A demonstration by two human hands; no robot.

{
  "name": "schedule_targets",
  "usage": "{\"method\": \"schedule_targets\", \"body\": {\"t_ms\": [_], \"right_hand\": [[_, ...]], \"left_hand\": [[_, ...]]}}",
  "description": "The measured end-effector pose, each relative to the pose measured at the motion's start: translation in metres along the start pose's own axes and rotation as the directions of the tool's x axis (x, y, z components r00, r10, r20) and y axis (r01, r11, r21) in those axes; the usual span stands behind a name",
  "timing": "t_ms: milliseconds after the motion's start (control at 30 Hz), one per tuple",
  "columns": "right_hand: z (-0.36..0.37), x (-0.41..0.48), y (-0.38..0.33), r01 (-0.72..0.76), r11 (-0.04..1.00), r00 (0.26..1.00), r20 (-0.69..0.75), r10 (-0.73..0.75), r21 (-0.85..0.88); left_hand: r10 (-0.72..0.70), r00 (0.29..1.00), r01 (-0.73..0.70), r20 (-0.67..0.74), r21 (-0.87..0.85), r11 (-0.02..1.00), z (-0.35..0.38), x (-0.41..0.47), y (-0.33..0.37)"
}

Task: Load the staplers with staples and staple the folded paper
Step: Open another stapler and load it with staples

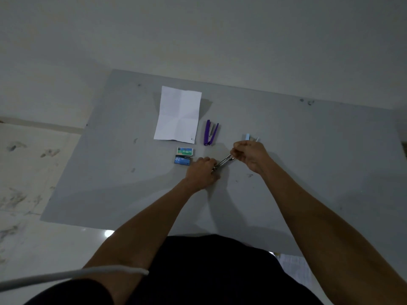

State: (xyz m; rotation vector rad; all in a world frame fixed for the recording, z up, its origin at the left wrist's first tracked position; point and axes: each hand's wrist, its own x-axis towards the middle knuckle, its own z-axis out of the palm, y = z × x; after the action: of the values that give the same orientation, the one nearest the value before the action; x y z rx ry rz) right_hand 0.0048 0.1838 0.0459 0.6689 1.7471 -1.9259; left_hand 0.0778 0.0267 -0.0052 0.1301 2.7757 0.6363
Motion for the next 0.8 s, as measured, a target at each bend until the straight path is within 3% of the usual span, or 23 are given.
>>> {"method": "schedule_targets", "body": {"t_ms": [300, 433, 533, 633, 800], "right_hand": [[-0.014, -0.002, -0.001, 0.022, 1.0, 0.999, 0.024, -0.022, -0.009], [-0.014, 0.0, -0.003, 0.08, 0.994, 0.995, 0.065, -0.075, -0.078], [-0.015, 0.001, -0.011, 0.167, 0.966, 0.983, 0.106, -0.148, -0.2], [-0.017, 0.0, -0.023, 0.311, 0.861, 0.95, 0.166, -0.265, -0.402], [-0.012, 0.001, -0.036, 0.568, 0.478, 0.796, 0.3, -0.525, -0.67]], "left_hand": [[-0.035, 0.996, 0.035, -0.077, -0.007, 0.999, 0.006, 0.008, 0.007], [-0.039, 0.996, 0.039, -0.076, -0.009, 0.999, 0.001, 0.009, 0.012], [-0.038, 0.993, 0.026, -0.11, -0.104, 0.994, -0.01, 0.012, 0.012], [-0.031, 0.988, 0.001, -0.15, -0.197, 0.98, -0.03, 0.02, 0.01], [-0.024, 0.991, -0.01, -0.132, -0.247, 0.969, -0.067, 0.032, 0.011]]}}
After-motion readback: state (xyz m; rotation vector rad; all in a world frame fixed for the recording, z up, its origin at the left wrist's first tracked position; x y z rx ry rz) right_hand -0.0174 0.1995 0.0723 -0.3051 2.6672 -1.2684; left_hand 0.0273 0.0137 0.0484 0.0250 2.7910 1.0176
